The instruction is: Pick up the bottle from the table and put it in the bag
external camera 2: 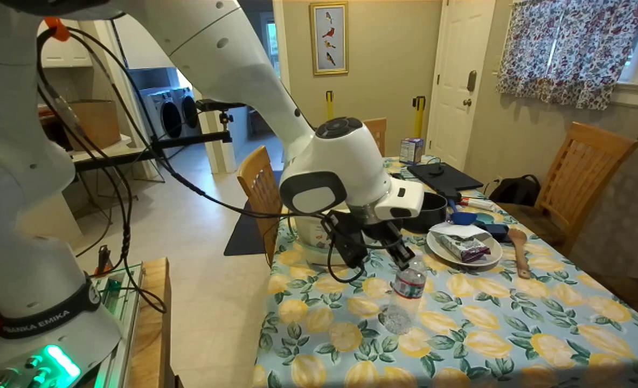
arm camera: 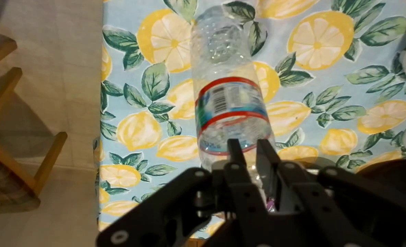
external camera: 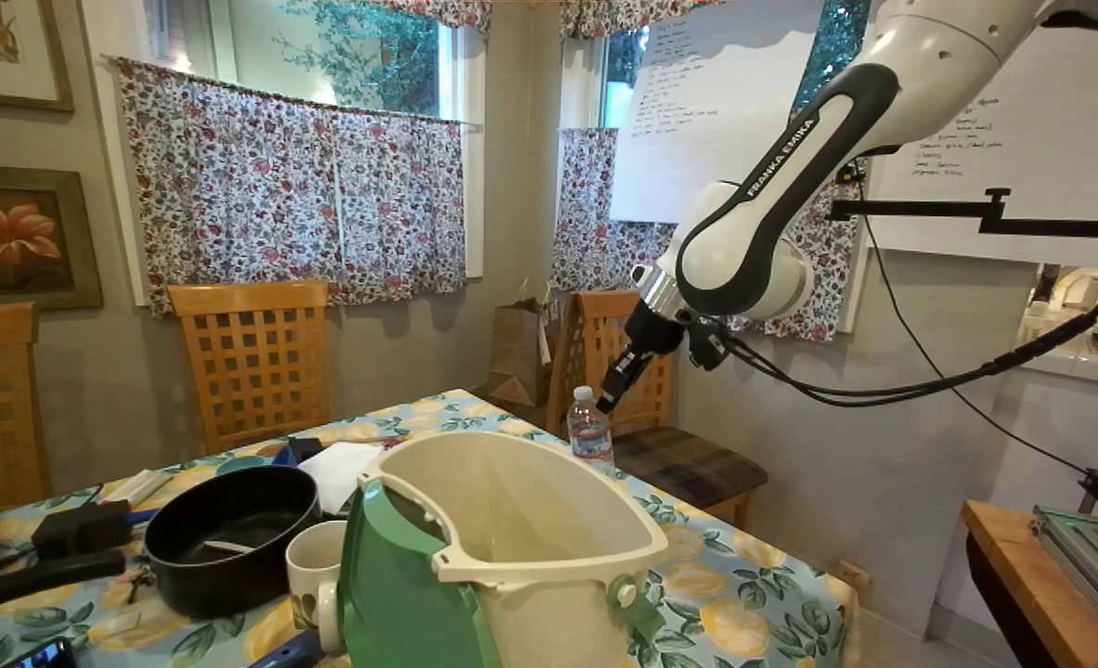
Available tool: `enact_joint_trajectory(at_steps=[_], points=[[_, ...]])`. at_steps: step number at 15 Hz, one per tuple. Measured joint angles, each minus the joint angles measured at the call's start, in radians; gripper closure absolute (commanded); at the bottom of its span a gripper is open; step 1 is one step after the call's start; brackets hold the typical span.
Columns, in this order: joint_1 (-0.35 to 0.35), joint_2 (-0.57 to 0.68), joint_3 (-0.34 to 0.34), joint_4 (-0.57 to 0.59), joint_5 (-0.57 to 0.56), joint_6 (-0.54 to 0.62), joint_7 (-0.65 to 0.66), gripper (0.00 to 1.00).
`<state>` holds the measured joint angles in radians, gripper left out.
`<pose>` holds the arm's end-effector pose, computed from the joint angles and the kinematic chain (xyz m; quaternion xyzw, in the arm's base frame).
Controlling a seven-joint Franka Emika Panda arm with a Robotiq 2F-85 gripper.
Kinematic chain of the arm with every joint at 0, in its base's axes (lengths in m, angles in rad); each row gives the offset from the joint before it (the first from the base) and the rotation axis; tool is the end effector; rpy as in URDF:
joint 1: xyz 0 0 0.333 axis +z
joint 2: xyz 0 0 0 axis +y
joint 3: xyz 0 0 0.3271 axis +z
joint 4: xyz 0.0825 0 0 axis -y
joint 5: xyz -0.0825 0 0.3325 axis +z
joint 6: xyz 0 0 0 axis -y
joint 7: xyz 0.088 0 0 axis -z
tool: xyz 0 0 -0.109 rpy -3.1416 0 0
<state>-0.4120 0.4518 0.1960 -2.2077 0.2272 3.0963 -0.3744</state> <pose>0.5498 -0.1460 0.2753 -0.9729 0.0510 -0.2256 0.0036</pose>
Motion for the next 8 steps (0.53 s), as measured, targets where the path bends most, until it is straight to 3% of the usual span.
enact_joint_trajectory(at_steps=[1, 2, 3, 8], points=[[-0.009, 0.003, 0.009, 0.000, 0.000, 0.004, -0.001, 1.00], [-0.018, 0.005, 0.017, 0.001, 0.000, 0.004, -0.002, 0.92], [-0.025, 0.005, 0.024, 0.001, 0.000, 0.004, -0.003, 0.74], [-0.041, 0.005, 0.038, 0.001, 0.000, 0.004, -0.012, 0.42]])
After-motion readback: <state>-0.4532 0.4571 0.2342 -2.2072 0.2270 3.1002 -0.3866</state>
